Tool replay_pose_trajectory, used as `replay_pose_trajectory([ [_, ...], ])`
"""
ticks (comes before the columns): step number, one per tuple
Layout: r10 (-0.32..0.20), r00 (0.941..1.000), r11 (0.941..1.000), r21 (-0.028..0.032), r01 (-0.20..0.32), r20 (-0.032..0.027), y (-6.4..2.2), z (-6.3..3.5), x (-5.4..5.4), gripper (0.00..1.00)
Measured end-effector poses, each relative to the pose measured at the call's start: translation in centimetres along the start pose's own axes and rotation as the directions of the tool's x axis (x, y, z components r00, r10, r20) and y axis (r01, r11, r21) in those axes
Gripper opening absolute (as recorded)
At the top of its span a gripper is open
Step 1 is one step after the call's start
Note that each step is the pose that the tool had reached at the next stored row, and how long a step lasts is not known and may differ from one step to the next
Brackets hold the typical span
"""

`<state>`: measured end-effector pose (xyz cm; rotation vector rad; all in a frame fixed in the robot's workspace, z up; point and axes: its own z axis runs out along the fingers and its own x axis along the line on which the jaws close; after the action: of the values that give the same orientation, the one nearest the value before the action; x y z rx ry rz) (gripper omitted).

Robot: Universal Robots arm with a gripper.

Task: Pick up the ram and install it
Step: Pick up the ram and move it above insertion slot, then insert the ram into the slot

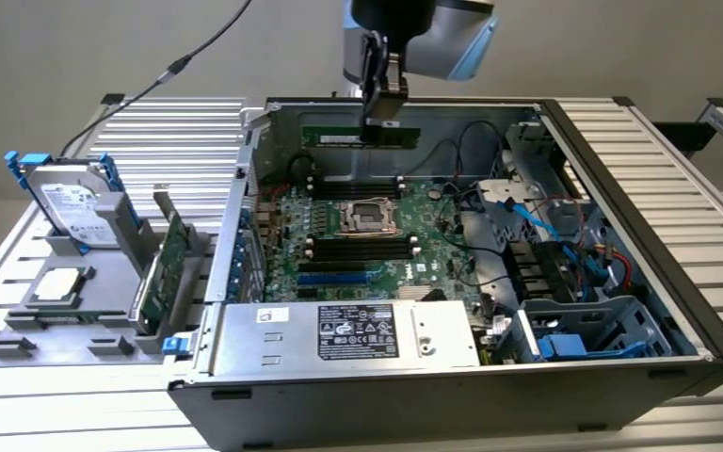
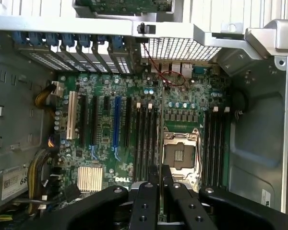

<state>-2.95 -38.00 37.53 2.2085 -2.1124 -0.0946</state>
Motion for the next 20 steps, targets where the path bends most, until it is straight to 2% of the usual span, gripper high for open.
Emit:
replay_pose_trajectory([
  [5,0.002,0.9999,0.9997,0.0252,-0.002,-0.0137,-0.2,0.14,-0.38,0.14],
  [9,0.003,0.9998,0.9997,0.026,-0.002,-0.0187,-0.3,0.19,-0.38,0.14],
  [10,0.003,0.9998,0.9997,0.0259,-0.003,-0.0221,-0.33,0.19,-0.37,0.14],
  [20,0.003,0.9997,0.9997,0.0258,-0.003,-0.0228,-0.33,0.19,-0.38,0.14],
])
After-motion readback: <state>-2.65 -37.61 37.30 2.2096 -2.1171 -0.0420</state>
